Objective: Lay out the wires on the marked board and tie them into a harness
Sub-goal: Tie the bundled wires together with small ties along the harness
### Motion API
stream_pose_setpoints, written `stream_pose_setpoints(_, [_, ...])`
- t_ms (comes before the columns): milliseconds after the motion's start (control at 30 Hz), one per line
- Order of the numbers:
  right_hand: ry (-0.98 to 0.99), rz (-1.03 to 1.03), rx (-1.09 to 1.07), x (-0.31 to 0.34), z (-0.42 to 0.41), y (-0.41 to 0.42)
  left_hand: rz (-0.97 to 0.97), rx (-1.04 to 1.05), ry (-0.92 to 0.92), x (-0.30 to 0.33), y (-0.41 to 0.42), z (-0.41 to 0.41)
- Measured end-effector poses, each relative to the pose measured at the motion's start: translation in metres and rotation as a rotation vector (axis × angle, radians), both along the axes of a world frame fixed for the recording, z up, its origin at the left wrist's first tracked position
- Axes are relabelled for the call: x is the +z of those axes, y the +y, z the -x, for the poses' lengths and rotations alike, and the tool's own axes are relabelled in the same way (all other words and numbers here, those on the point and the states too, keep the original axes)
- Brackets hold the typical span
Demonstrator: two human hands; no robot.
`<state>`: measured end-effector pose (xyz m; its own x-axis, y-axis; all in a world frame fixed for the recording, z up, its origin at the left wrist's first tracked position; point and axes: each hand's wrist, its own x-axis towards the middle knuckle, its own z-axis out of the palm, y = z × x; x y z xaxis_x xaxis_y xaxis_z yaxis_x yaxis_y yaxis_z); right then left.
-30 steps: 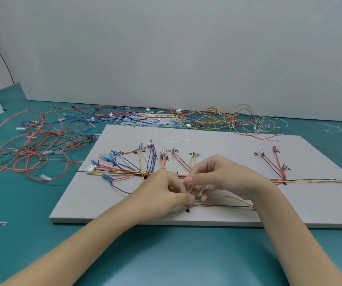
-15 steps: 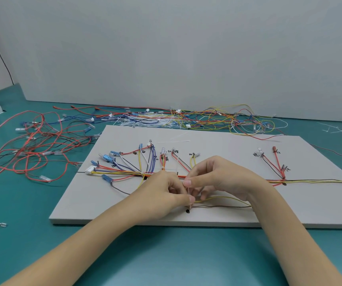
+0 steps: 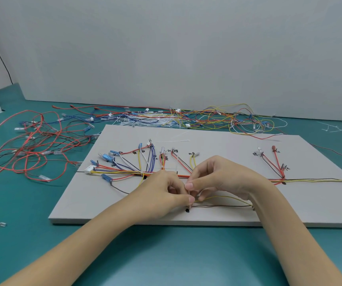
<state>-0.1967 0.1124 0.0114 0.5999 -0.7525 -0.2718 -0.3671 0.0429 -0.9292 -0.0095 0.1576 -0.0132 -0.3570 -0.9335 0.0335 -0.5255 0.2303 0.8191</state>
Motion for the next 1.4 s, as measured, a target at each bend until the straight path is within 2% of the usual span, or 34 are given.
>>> stream_pose_setpoints(633, [0.050,0.030,0.068,0.002,0.001,0.001,0.004,-0.016,-0.026,-0.002,-0.001,-0.002])
stream_pose_setpoints(967, [0.047,0.087,0.064,0.004,0.000,0.004,-0.001,-0.147,-0.018,0.001,-0.003,-0.013])
stream_pose_setpoints(1167, [-0.005,0.044,0.032,0.003,-0.001,0.004,0.047,-0.131,-0.063,0.002,-0.003,-0.014])
stream_pose_setpoints(1400, [0.011,0.045,0.019,0.003,-0.002,0.005,0.079,-0.027,-0.029,0.001,0.000,-0.008])
